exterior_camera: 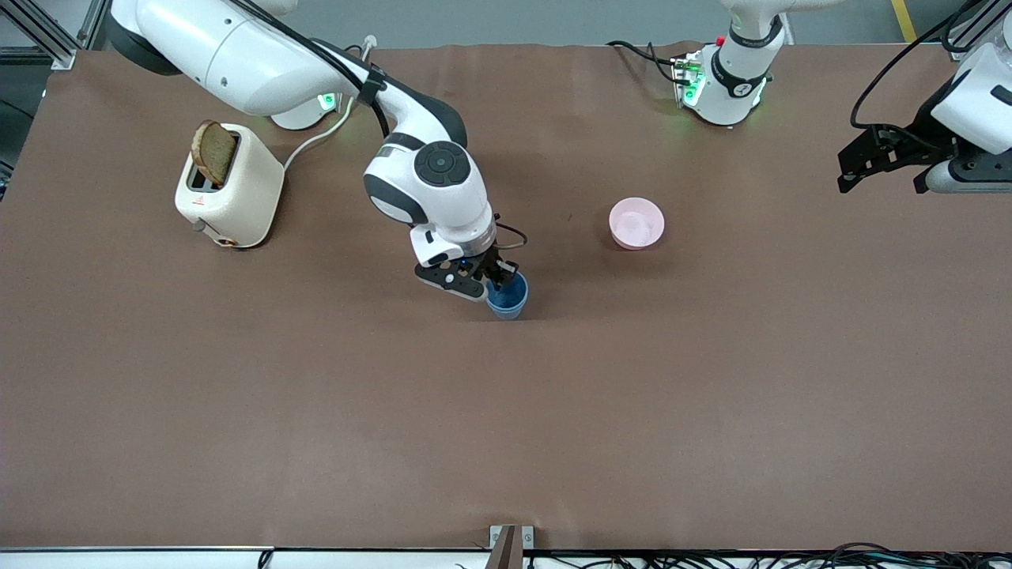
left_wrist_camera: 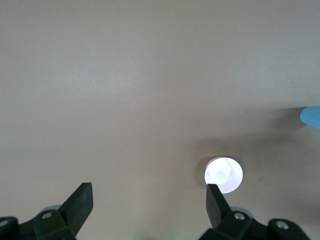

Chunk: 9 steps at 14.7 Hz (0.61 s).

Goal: Stack blue cups with both arms
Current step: 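Raise the right gripper up and away from the stacked cups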

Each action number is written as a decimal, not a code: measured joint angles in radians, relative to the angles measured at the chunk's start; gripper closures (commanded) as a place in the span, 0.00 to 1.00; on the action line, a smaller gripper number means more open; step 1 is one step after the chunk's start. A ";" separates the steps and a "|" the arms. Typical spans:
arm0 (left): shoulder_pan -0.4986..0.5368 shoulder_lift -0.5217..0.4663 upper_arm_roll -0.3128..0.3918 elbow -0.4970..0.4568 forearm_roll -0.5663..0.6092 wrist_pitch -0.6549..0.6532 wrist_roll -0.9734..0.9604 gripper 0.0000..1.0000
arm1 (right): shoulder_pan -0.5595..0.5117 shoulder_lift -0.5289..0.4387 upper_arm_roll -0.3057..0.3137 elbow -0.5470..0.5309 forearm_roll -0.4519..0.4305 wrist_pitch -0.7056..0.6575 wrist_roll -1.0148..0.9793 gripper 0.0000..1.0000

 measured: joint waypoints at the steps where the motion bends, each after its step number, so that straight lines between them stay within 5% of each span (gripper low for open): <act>1: 0.000 0.000 0.000 0.000 0.000 0.000 0.000 0.00 | -0.007 -0.006 0.000 0.011 0.000 0.000 -0.001 0.00; 6: 0.001 0.000 0.001 0.000 0.016 -0.001 0.000 0.00 | -0.079 -0.139 -0.007 0.043 0.014 -0.141 -0.108 0.00; 9: 0.001 0.001 0.001 0.000 0.017 0.000 0.000 0.00 | -0.098 -0.299 -0.134 0.056 0.176 -0.237 -0.324 0.00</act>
